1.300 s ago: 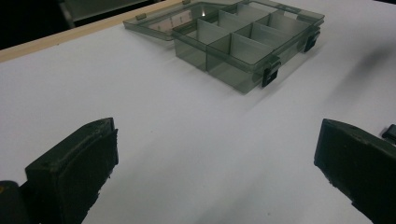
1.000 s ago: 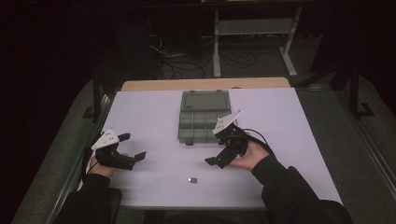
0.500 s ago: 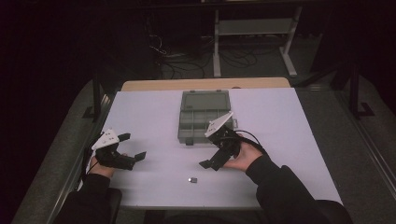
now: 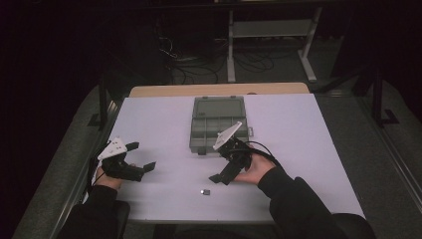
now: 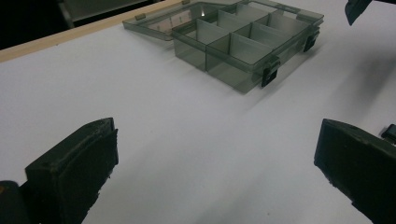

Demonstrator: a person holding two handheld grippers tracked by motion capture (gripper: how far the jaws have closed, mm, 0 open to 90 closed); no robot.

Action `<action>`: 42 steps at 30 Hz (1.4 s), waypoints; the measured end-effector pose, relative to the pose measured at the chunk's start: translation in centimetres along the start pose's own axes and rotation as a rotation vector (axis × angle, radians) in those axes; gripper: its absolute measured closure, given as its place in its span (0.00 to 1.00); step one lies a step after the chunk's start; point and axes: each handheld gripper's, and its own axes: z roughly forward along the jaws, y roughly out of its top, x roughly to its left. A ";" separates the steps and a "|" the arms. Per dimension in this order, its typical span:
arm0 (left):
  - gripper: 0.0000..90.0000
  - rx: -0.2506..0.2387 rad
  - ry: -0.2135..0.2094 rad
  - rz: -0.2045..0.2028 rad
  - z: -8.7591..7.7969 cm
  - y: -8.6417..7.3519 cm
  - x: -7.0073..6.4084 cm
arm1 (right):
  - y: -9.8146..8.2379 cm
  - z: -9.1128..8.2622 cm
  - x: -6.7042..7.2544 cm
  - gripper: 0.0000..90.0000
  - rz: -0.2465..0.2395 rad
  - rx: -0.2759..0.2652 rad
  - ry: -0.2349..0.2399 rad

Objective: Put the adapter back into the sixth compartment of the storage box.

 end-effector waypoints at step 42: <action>0.00 0.000 -0.003 0.001 0.0 0.0 0.0 | -0.4 5.0 2.3 0.00 -0.089 0.088 0.086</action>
